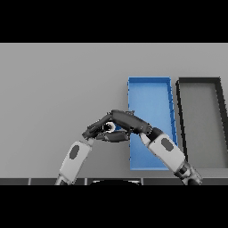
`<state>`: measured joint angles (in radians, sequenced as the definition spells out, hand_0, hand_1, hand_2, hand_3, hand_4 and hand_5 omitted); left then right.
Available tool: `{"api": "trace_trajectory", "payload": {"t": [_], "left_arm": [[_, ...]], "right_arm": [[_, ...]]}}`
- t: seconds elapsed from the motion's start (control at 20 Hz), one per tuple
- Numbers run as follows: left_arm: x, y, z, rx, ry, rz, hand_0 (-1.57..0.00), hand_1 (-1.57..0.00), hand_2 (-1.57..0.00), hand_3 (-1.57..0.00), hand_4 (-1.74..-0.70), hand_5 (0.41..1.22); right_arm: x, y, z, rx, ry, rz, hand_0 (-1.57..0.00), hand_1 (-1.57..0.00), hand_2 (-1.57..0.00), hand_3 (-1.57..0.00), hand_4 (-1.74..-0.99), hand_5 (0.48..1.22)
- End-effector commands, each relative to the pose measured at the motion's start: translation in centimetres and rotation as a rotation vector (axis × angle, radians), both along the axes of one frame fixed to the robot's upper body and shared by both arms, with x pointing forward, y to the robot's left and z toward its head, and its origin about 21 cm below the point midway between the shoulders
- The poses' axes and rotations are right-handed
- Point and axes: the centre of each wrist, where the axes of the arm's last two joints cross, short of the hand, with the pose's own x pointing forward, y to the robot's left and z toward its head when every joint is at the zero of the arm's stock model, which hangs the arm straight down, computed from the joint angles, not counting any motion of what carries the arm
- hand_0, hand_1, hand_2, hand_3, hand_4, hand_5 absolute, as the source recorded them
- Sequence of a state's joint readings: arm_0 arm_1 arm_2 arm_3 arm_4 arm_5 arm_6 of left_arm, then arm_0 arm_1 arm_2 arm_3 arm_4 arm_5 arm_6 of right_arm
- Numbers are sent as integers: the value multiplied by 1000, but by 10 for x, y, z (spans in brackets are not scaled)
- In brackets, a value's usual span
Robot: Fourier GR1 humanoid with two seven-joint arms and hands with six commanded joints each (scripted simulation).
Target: Pick up the blue pipe and place it into the blue bin.
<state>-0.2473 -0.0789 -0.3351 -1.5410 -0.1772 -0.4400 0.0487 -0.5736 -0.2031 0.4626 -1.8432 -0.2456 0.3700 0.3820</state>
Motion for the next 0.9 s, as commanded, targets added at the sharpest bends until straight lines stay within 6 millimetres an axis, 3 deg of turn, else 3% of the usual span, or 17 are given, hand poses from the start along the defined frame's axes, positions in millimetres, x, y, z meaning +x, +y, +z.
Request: {"api": "trace_trajectory", "payload": {"t": [0.0, 0.25, 0.45, 0.65, 0.85], "left_arm": [[0, 4, -2, 5, 21, 17, -100, -91, -88, -79, -969, 603], [-1, 4, -5, 40, 21, 34, -32, -29, -28, -25, -928, 484], [-1, 4, -5, 63, 29, 29, -12, -11, -11, -10, -909, 464], [0, 4, -6, 65, 31, 32, -5, -4, -4, -3, -906, 441], [-2, 4, -1, 79, 40, 38, -1, -1, -1, -1, -902, 432]], "right_arm": [[1, 0, 0, 7, 5, 6, -1570, -1570, -1570, -1569, -1740, 1219], [3, 2, 5, 101, 85, 33, -1571, -1571, -1571, -1570, -1741, 1220], [5, -5, 41, 171, 136, 36, -1571, -1571, -1571, -1571, -1741, 1221], [21, -9, 97, 254, 109, 92, -1571, -1571, -1571, -1571, -1741, 1221], [43, -27, 145, 361, 9, -76, -1571, -1571, -1571, -1571, -1741, 1221]]}}
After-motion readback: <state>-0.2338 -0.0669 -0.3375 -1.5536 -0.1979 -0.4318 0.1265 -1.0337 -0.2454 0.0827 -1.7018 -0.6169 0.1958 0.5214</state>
